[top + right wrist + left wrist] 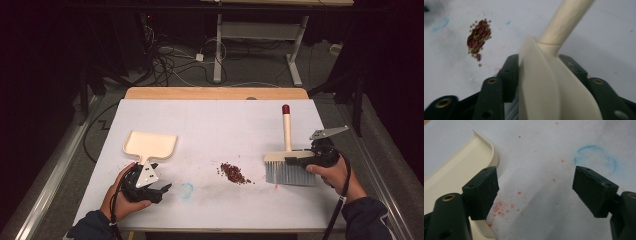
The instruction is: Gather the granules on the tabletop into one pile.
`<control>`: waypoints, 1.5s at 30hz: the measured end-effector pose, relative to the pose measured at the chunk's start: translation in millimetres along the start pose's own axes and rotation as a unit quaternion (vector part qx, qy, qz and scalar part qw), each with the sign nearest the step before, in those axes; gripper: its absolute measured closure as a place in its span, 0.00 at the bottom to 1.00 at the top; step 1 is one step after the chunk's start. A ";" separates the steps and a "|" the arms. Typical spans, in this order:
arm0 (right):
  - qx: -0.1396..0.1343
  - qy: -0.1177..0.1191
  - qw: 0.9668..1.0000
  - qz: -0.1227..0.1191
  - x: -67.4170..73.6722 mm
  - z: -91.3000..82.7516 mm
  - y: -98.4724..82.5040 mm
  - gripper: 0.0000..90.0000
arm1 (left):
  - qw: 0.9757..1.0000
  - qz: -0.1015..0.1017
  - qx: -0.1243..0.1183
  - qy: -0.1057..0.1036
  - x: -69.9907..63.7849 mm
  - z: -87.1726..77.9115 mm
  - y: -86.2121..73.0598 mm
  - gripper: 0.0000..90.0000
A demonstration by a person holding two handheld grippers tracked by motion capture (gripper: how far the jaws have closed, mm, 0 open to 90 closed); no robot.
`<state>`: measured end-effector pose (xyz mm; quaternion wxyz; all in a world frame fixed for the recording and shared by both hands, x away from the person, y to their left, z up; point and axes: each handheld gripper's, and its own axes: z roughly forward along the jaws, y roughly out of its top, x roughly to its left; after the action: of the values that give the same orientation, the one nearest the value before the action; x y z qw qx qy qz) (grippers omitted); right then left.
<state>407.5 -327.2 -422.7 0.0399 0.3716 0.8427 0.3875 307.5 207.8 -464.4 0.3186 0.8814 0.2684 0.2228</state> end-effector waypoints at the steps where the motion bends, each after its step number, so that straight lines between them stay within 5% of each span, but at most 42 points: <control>1: -0.007 -0.003 1.000 0.005 -3.8 -0.9 2.0 0.53 | 1.000 0.000 0.001 -0.001 0.1 0.3 -0.3 0.23; 5: -0.017 -0.019 0.999 0.020 -16.6 -6.1 7.2 0.49 | 1.000 0.001 0.004 -0.002 -0.3 0.7 -0.8 0.23; 10: -0.023 -0.045 0.998 0.042 -34.9 -10.4 3.4 0.57 | 1.000 0.004 0.007 -0.004 -1.2 1.3 -0.9 0.23; 17: -0.010 -0.178 0.984 0.028 -34.1 -2.6 1.2 0.83 | 1.000 0.005 0.009 -0.007 -1.4 3.4 0.2 0.23; 22: 0.042 -0.198 0.979 0.013 -31.7 23.5 2.2 0.88 | 1.000 0.007 0.009 -0.008 -2.0 4.2 1.1 0.23; 33: 0.049 -0.229 0.972 0.001 -29.0 43.7 7.6 0.80 | 1.000 0.010 0.008 -0.007 -1.4 3.0 0.5 0.23; 38: 0.011 -0.245 0.969 -0.002 -20.8 30.7 10.2 0.75 | 1.000 0.008 0.005 -0.004 -1.1 0.9 -0.1 0.23; 39: -0.004 -0.240 0.971 -0.005 -18.0 26.9 10.6 0.71 | 1.000 0.010 0.002 0.000 -0.9 0.2 0.1 0.23; 42: -0.055 -0.228 0.972 -0.029 -4.2 14.1 11.6 0.65 | 1.000 0.005 0.000 0.000 -0.7 -0.8 0.3 0.23; 45: -0.105 -0.220 0.968 -0.060 14.7 1.5 10.9 0.56 | 1.000 0.008 -0.004 0.005 0.0 -1.0 1.6 0.23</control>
<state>404.0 -311.9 -413.0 0.2864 0.3903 0.7885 0.3794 307.5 207.2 -462.7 0.3193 0.8811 0.2621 0.2304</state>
